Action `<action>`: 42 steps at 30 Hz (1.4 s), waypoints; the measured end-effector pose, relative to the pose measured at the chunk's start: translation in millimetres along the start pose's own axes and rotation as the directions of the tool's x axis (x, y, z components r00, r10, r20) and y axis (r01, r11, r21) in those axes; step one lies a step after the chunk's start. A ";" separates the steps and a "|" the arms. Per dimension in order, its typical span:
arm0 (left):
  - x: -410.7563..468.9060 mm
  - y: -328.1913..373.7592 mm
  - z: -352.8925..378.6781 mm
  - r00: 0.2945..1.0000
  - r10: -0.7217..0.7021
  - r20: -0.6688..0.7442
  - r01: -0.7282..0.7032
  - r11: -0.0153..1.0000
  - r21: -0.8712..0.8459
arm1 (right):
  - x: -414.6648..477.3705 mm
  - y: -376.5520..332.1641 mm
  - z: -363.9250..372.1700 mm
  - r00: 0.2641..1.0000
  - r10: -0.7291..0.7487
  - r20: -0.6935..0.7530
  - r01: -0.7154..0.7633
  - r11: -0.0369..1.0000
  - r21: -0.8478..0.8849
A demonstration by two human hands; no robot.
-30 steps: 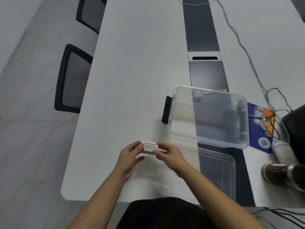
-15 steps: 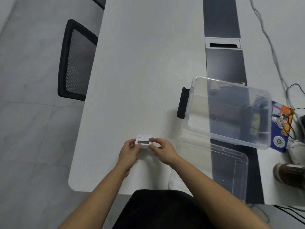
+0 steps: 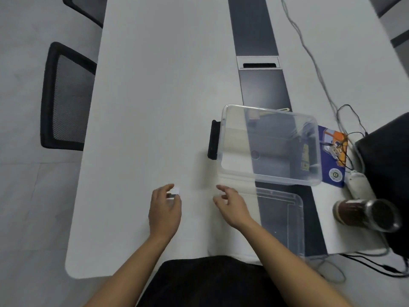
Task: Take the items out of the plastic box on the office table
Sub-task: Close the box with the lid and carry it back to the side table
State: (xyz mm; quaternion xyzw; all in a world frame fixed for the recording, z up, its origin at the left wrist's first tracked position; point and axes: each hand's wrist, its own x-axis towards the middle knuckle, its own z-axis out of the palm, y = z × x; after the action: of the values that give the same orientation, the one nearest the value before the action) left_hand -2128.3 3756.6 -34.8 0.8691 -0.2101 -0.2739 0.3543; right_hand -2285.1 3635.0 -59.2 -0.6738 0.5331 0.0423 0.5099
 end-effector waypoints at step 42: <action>53.0 159.9 93.8 0.988 0.130 0.089 -0.137 0.988 0.075 | 11.4 49.7 -228.6 0.764 0.061 -0.642 0.039 0.989 0.140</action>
State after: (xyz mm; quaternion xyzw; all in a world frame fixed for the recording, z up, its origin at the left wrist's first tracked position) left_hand -2173.8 3574.4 8.5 0.8544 -0.2934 -0.2771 0.3272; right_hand -2429.3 3464.3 10.9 -0.6054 0.6813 -0.2272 0.3430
